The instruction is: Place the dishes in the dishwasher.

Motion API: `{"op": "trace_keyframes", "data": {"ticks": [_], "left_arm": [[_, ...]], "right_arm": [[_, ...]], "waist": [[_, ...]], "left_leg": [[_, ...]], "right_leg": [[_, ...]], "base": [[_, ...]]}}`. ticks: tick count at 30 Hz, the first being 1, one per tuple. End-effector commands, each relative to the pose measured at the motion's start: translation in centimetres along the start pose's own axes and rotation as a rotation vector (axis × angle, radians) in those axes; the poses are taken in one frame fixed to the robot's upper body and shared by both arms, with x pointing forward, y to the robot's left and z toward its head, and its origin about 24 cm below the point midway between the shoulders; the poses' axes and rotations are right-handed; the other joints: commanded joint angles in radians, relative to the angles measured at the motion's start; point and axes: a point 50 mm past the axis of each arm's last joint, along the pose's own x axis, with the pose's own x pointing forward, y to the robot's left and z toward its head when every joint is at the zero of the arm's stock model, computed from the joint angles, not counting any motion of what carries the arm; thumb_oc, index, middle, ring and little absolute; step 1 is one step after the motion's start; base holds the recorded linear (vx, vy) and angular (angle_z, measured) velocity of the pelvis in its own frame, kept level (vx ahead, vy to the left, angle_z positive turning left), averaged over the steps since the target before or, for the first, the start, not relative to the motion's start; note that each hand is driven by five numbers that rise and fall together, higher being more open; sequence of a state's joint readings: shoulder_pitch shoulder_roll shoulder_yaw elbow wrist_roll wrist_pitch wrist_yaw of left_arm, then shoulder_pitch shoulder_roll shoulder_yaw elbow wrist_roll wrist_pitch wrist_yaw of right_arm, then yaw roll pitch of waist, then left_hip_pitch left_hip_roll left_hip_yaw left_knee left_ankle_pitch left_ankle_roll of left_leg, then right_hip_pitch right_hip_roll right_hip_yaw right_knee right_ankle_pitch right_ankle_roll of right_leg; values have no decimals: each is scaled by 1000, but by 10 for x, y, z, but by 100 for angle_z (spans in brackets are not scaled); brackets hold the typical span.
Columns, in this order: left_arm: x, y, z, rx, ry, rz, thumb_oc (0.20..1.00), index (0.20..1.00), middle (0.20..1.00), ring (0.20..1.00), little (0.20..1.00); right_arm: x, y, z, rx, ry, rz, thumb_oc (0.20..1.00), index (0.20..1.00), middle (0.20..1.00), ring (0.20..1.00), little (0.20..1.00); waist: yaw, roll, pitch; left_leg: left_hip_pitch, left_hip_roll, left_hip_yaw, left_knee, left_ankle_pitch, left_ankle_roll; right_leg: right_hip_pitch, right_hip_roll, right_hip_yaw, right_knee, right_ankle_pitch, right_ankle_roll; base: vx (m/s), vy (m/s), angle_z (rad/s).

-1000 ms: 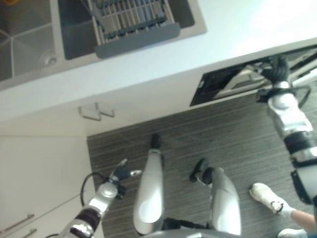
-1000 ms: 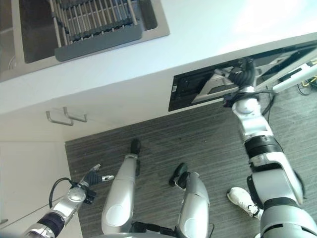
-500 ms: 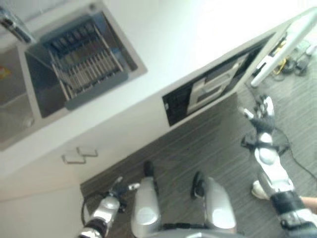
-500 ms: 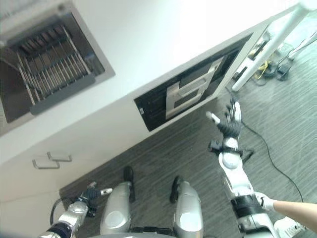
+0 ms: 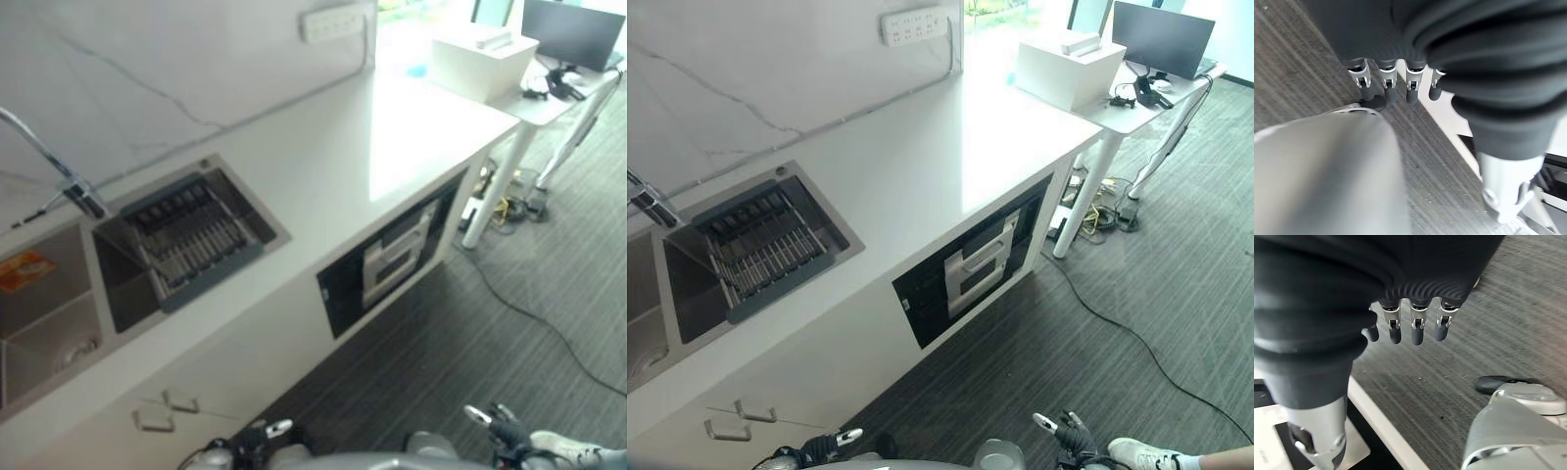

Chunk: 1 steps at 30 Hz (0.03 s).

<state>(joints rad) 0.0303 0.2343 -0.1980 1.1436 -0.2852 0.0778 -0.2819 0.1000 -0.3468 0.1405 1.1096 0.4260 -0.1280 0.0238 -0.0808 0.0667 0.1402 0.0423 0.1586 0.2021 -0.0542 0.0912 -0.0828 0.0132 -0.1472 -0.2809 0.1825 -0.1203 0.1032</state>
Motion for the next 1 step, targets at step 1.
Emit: {"op": "trace_keyframes", "data": {"ticks": [1], "left_arm": [[1,1,28,40,-74,-31,1000,1000,1000,1000,1000]], "right_arm": [[7,12,38,-22,-152,46,1000,1000,1000,1000,1000]], "waist": [[-9,-27,61]], "left_leg": [[10,-34,25,41,-127,32]], "right_leg": [[43,33,-12,-23,-61,-33]], "base": [[35,74,1]]}}
